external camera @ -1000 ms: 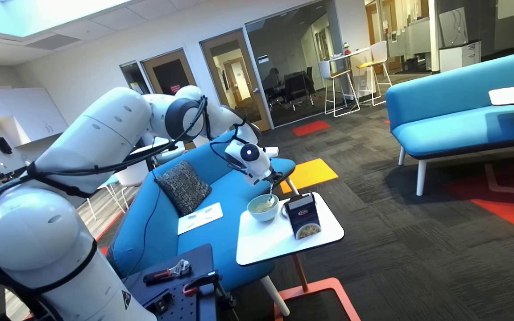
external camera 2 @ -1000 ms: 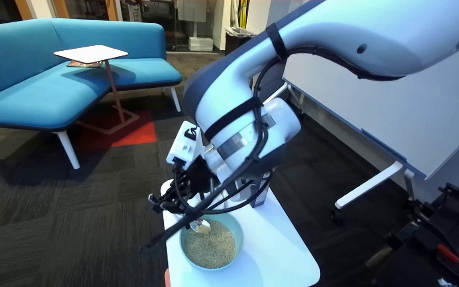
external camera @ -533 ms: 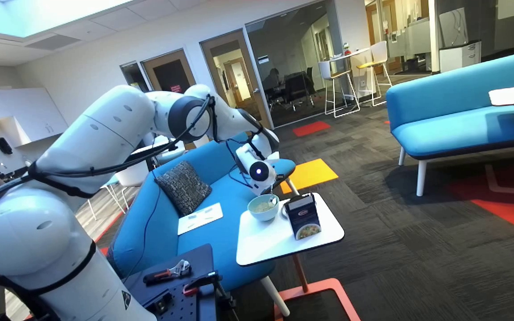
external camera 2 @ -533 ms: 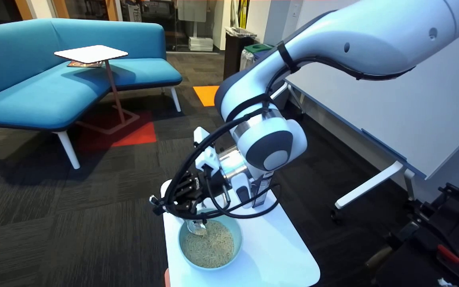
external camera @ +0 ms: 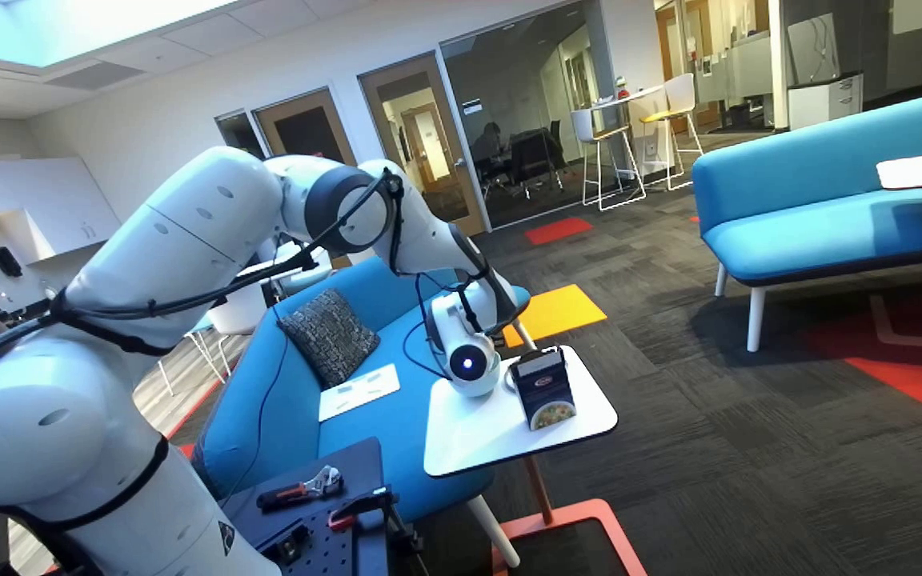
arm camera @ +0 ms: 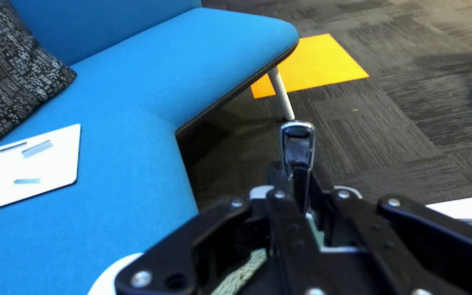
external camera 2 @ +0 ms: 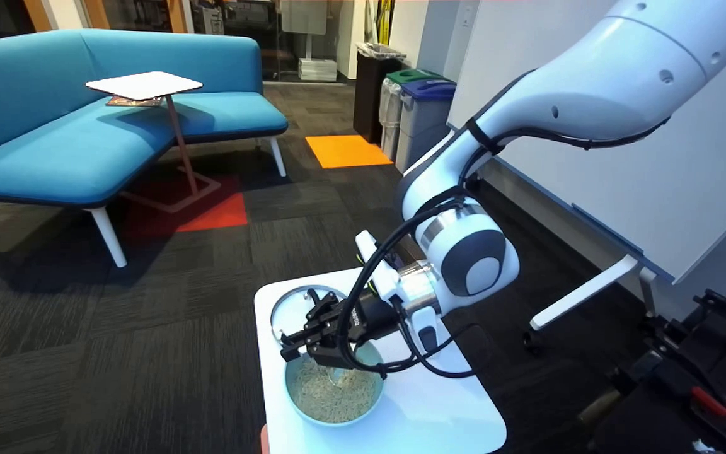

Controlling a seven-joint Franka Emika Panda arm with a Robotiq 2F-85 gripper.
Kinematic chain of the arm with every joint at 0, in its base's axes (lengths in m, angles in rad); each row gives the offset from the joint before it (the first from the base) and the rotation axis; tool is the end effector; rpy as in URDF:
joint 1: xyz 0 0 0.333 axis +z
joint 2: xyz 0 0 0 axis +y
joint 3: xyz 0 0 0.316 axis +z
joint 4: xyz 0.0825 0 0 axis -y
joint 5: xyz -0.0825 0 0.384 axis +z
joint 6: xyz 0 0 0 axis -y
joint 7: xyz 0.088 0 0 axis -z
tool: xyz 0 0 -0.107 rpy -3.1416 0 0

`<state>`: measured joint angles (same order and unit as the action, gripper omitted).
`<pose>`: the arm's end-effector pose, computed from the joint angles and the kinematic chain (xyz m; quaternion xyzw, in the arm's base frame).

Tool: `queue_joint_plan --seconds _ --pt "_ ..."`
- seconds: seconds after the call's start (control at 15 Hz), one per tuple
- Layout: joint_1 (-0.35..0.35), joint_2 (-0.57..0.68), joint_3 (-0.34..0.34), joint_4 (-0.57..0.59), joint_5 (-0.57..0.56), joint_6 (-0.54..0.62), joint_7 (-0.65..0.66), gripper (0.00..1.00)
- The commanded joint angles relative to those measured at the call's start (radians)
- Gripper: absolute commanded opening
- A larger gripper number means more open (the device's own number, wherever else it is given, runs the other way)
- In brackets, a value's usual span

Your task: Use the spoon to stir the contents in the blue bowl

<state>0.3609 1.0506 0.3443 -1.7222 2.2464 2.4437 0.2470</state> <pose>0.4538 0.3930 -0.0074 -0.4588 0.6929 0.3663 0.4185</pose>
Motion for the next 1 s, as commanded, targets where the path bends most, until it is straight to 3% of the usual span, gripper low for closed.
queue_joint_plan --seconds 0.0,0.47,0.93 --pt "-0.037 -0.080 -0.006 -0.142 0.031 -0.130 -0.093 0.04" --pt "-0.051 -0.156 -0.019 -0.272 -0.068 -0.278 -0.085 0.04" --pt "-0.049 -0.171 -0.038 -0.281 -0.109 -0.372 -0.086 0.04"
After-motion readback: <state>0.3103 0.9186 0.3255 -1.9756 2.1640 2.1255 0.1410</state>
